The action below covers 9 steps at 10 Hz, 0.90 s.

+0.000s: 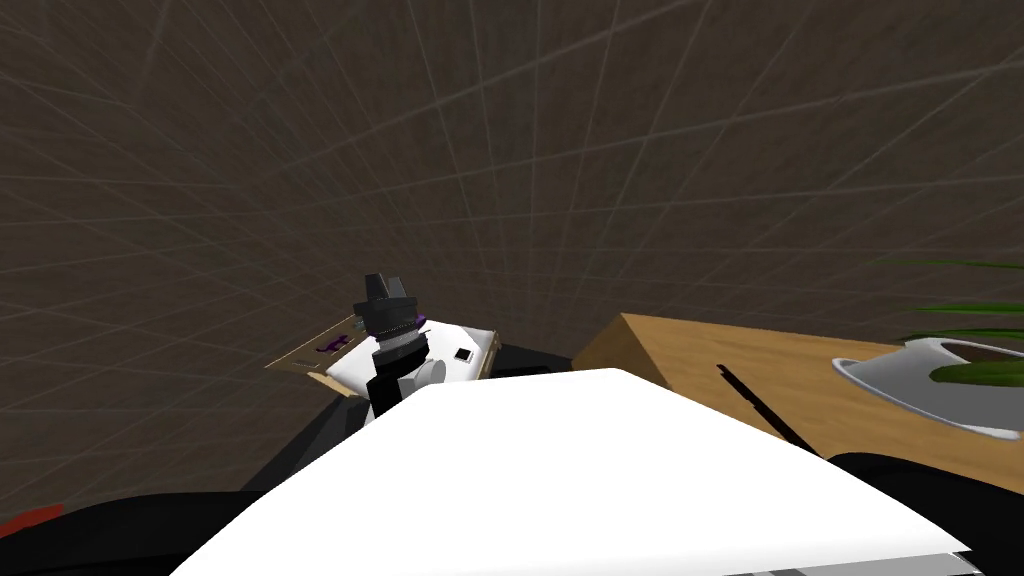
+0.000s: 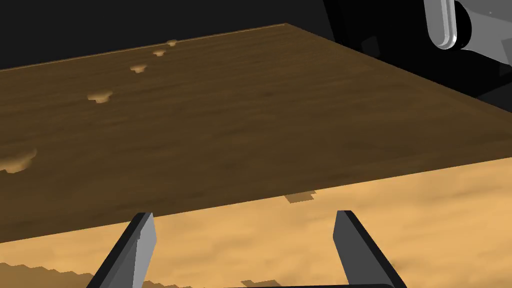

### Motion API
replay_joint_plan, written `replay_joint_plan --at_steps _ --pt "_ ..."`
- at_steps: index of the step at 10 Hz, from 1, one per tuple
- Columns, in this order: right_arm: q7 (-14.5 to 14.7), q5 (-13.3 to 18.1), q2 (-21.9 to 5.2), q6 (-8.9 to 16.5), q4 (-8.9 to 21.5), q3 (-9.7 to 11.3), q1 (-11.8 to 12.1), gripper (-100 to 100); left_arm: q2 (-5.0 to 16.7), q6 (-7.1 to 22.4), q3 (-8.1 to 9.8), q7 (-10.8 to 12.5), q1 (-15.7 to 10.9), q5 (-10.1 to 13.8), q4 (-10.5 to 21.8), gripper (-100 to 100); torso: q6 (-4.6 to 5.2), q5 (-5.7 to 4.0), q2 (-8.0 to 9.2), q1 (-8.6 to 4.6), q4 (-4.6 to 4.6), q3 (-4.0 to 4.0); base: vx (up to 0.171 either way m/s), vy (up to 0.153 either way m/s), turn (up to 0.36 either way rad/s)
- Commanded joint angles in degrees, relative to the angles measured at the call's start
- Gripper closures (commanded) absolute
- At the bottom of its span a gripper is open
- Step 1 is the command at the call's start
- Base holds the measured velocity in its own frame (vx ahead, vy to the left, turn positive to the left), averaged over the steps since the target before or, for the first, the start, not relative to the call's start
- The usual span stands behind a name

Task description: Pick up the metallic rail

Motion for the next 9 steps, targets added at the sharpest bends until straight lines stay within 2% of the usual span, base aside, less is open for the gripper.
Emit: replay_joint_plan --at_steps 1,4,5,6,7,8,9 --pt "0.5 -1.1 -1.9 -0.5 1.2 0.1 -0.1 -100 0.0 0.0 0.00 0.0 0.0 0.0 0.0 0 0.00 0.00 0.00 0.00 0.00 0.00 0.187 -0.027 0.224" --pt "1.1 -2.6 -3.9 -0.8 1.8 0.1 -1.5 -100 0.0 0.0 0.00 0.0 0.0 0.0 0.0 0 -0.01 -0.03 -0.29 -0.12 -0.07 -0.17 0.235 -0.046 0.180" --pt "1.3 -3.1 -4.2 -0.9 1.8 0.0 -2.2 -100 0.0 0.0 0.01 0.0 0.0 0.0 0.0 0 0.01 -0.03 -0.26 -0.08 -0.06 -0.15 0.094 -0.080 0.240" --pt "1.0 -2.3 -3.6 -0.9 2.3 0.4 -2.4 -100 0.0 0.0 0.00 0.0 0.0 0.0 0.0 0 0.00 -0.04 0.09 -0.17 0.01 0.04 0.035 -0.039 0.067" --pt "1.1 -2.5 -3.7 -0.9 2.2 0.3 -2.4 0 0.0 0.0 0.00 0.0 0.0 0.0 0.0 0 0.11 -0.03 0.39 -0.02 0.10 0.23 0.011 -0.008 -0.005" --pt "0.8 -1.5 -2.1 0.0 2.4 0.9 -3.6 -100 0.0 0.0 0.00 0.0 0.0 0.0 0.0 0 0.12 0.01 0.58 0.10 0.15 0.34 -0.003 -0.014 0.129" --pt "0.6 -0.9 -1.0 0.6 2.4 1.3 -4.4 -100 0.0 0.0 0.00 0.0 0.0 0.0 0.0 0 0.09 0.01 0.68 0.11 0.17 0.40 -0.023 -0.027 0.133"
